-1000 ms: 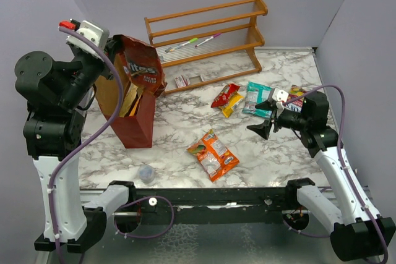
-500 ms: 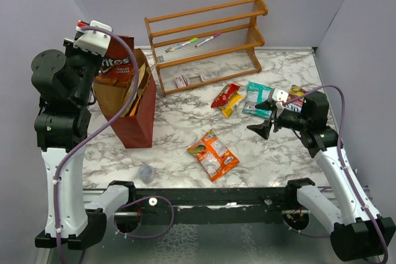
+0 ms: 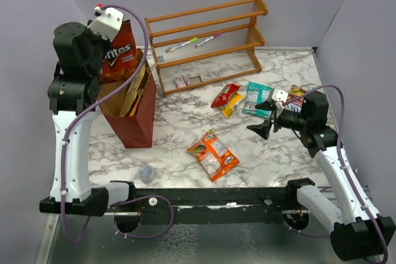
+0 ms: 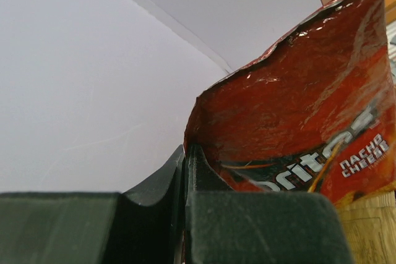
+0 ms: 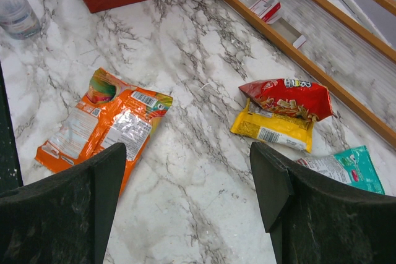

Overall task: Place the snacks into the paper bag
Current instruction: Place the snack in the paper bag.

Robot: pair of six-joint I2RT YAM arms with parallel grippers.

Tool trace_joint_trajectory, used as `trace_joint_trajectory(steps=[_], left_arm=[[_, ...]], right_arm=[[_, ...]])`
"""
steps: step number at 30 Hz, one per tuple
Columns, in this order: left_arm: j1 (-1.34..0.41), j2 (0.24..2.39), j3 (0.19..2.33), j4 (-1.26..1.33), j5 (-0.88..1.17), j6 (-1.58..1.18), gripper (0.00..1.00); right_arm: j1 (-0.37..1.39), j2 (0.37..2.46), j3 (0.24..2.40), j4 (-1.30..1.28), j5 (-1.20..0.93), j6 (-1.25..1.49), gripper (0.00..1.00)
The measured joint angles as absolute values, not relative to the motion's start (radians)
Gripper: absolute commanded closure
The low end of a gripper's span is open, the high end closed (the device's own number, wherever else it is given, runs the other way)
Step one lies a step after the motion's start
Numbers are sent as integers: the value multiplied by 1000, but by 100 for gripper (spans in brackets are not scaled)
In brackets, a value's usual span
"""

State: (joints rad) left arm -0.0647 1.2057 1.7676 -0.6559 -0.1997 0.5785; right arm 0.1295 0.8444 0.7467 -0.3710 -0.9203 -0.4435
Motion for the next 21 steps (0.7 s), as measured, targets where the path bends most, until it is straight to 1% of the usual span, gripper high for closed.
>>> trace_joint_trajectory(steps=[4,9,13,21], left_arm=[[-65,1317,1904,-745,-216,544,100],[-65,1353,1917,-826,-218,499,100],[-65,1356,1892,-850,-218,479,100],[-65,1353,1754,-856,-218,454,100]], right_arm=[[130,849,746,-371,-920,-447,19],[130,845,743,-369,-920,-451,19],[130,840,741,-369,-920,-451,20],[130,837,741,-369,-920,-451,20]])
